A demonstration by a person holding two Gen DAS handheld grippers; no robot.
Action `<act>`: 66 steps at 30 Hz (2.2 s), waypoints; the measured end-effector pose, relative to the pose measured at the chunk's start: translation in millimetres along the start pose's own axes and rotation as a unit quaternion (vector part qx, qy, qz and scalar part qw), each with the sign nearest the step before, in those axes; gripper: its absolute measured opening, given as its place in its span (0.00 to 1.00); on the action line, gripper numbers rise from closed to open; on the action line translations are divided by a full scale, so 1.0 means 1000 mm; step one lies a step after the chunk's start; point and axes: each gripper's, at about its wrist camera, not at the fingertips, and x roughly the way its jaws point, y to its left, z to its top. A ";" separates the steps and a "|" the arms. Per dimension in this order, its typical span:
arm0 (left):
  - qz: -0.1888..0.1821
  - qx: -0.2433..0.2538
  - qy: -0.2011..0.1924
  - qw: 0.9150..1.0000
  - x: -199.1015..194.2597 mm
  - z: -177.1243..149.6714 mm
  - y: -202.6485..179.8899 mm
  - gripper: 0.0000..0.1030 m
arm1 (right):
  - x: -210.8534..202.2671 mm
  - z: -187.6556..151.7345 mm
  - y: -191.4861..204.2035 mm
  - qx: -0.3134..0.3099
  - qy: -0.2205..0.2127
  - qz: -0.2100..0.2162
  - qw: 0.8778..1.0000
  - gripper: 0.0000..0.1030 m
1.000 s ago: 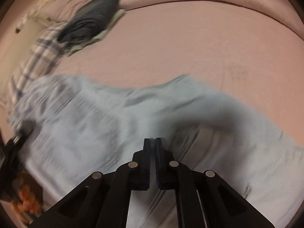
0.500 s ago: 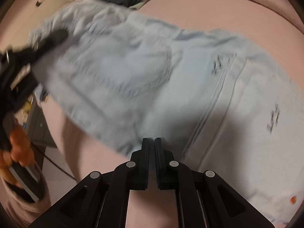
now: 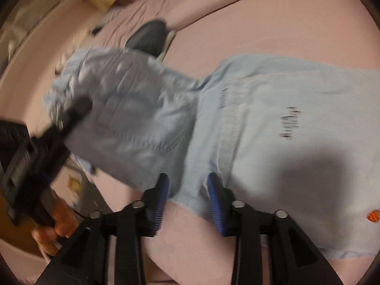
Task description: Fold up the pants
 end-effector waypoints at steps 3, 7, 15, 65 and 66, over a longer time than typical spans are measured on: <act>-0.015 0.023 0.014 1.000 0.011 -0.002 -0.021 0.22 | -0.009 0.010 -0.017 0.052 -0.023 0.034 0.998 0.47; -0.028 0.049 0.041 0.998 0.031 -0.010 -0.045 0.22 | -0.015 0.006 -0.043 0.128 -0.048 0.108 0.985 0.54; -0.035 0.108 0.114 0.987 0.078 -0.043 -0.085 0.26 | -0.016 -0.006 -0.081 0.259 -0.094 0.282 0.919 0.68; -0.006 0.031 0.141 0.990 0.084 -0.028 -0.002 0.75 | -0.107 0.012 -0.111 0.127 -0.113 -0.119 0.978 0.53; -0.008 0.034 0.138 0.990 0.088 -0.022 -0.005 0.75 | -0.114 0.013 -0.105 0.113 -0.123 -0.150 0.974 0.63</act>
